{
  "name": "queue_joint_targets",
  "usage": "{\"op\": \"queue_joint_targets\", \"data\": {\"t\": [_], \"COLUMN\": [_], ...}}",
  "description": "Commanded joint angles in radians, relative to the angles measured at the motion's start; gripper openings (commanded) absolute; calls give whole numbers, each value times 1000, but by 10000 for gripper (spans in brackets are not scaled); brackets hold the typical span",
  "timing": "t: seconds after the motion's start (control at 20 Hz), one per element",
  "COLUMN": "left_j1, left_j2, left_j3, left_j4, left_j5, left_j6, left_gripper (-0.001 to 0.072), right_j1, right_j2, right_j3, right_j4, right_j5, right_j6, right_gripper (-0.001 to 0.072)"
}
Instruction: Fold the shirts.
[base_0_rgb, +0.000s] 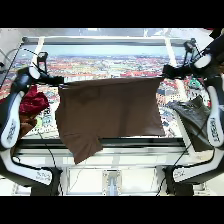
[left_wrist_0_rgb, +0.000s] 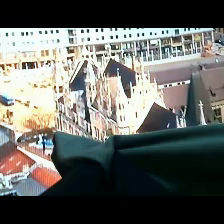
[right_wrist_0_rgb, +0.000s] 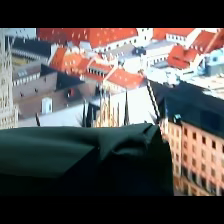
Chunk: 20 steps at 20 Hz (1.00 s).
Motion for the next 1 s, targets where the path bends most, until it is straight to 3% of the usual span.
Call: {"op": "queue_joint_targets", "data": {"t": [0.0, 0.05, 0.2, 0.35, 0.5, 0.6, 0.65, 0.7, 0.75, 0.8, 0.85, 0.9, 0.95], "left_j1": [-14, -8, 64, 216, 400, 531, 601, 666, 735, 792, 844, 884, 914], "left_j2": [-116, -99, 75, 340, 643, 873, 984, 1068, 1122, 1133, 1109, 1069, 1017], "left_j3": [98, 142, 251, 220, -116, -499, -692, -842, -958, -1027, -1075, -1098, -1103], "left_j4": [-59, -57, 0, 31, 26, 24, 14, -31, -127, -241, -346, -417, -465], "left_j5": [108, 97, -46, -181, -180, -141, -107, -98, -145, -236, -337, -388, -395], "left_j6": [-10, -10, -10, -10, -37, -141, -262, -328, -307, -205, -75, 5, 62], "left_gripper": [574, 702, 698, 697, 695, 695, 695, 695, 691, 665, 604, 599, 599], "right_j1": [35, 37, -21, -129, -243, -314, -345, -376, -409, -450, -510, -575, -639], "right_j2": [-115, -112, -47, 123, 340, 571, 702, 836, 965, 1046, 1079, 1067, 1031], "right_j3": [4, 38, 251, 377, 232, -130, -363, -608, -849, -1028, -1165, -1231, -1250], "right_j4": [173, 188, 100, -186, -242, -229, -186, -98, 34, 180, 340, 454, 519], "right_j5": [-303, -305, -52, 312, 533, 470, 351, 172, -25, -141, -147, -66, 66], "right_j6": [0, 0, 0, 0, -67, -95, -88, -32, 40, 97, 82, -4, -159], "right_gripper": [369, 503, 503, 433, 433, 434, 436, 454, 459, 455, 437, 427, 426]}}
